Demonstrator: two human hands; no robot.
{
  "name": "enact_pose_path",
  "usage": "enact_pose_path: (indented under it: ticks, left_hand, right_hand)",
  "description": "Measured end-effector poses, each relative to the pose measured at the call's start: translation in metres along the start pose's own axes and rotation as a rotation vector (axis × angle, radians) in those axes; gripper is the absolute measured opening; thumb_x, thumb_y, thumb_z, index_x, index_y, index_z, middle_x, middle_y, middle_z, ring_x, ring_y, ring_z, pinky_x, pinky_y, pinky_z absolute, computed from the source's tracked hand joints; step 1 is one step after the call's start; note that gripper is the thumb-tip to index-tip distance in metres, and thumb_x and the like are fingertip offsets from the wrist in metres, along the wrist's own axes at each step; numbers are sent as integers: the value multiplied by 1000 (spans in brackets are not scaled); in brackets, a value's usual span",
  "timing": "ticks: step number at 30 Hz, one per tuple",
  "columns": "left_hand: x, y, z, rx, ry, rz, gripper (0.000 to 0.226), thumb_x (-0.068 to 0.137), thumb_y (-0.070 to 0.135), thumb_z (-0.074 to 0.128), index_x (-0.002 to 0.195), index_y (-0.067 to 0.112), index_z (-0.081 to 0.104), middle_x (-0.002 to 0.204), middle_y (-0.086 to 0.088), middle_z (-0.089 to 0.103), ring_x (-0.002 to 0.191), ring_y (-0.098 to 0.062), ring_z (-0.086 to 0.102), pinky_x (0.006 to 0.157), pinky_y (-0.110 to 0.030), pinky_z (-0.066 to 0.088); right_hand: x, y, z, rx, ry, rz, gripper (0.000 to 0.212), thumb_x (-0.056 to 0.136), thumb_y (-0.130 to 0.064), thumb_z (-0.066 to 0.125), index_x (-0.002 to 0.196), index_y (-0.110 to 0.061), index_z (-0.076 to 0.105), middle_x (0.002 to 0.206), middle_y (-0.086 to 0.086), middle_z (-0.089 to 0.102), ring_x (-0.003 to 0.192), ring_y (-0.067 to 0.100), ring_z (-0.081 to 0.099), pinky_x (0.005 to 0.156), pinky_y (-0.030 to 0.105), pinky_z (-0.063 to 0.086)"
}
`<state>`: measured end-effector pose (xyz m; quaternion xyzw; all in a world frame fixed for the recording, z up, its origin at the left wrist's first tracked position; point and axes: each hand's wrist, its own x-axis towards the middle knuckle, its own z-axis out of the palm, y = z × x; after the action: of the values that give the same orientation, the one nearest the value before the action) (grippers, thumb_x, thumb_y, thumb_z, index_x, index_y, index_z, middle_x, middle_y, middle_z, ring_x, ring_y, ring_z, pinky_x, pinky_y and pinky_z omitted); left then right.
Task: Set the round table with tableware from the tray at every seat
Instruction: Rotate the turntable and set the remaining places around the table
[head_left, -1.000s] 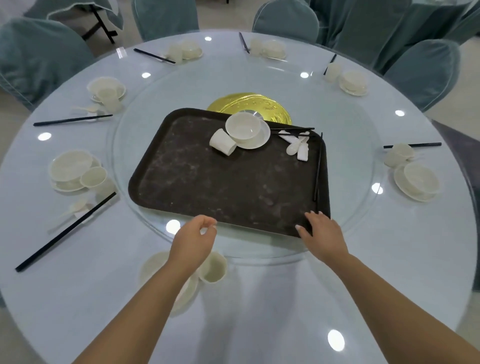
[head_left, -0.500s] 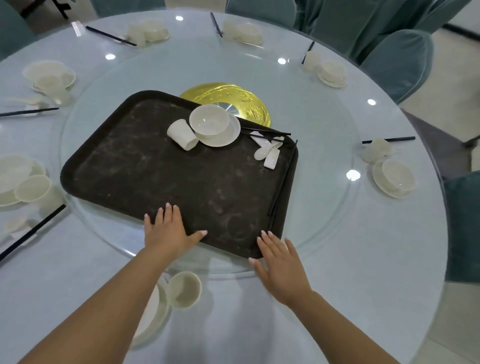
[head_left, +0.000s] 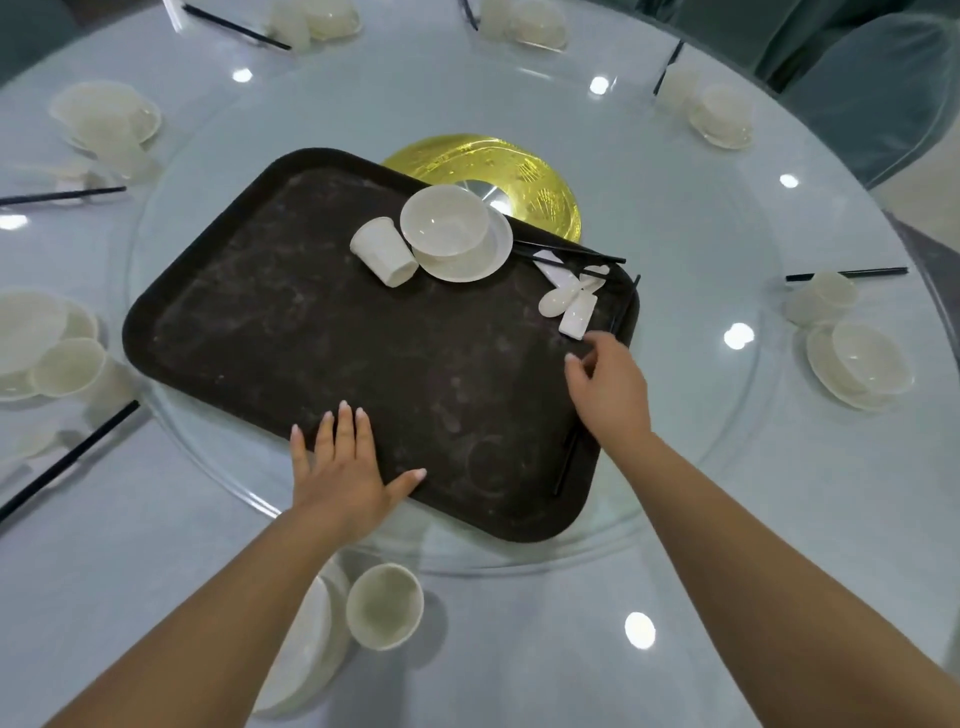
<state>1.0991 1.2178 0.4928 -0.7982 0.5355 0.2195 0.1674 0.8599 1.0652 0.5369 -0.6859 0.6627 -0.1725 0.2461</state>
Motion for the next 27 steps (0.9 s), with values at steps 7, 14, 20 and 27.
enact_pose_path:
  ticks: [7,14,20,27]
  left_hand:
    - [-5,6,-4,10,-2,-14,111,68,84,-2,152,13,-17,162,-8,-17,149,-27,-15,114,-54,-15]
    - [-6,6,-5,27,-9,-21,111,67,83,-3,152,13,-17,162,-8,-16,149,-28,-15,114,-54,-14]
    - [-8,6,-8,24,-24,-4,103,82,81,11,152,12,-17,162,-9,-17,149,-28,-15,114,-54,-15]
    - [-5,2,-9,-32,-7,10,106,79,84,12,154,13,-11,163,-8,-13,150,-25,-13,114,-53,-16]
  right_hand:
    - [75,-18,19,18,-51,326,47,91,-21,56,127,2,38,130,23,50,115,40,55,92,41,46]
    - [82,-17,27,256,4,492,35,90,-12,59,117,-3,37,104,16,60,51,20,57,40,26,38]
    - [33,-11,24,469,30,511,17,89,-4,43,106,-4,48,97,18,63,47,19,54,36,23,35]
    - [-58,-19,-2,738,-91,539,16,90,-3,50,105,-9,51,71,12,59,39,15,46,33,21,29]
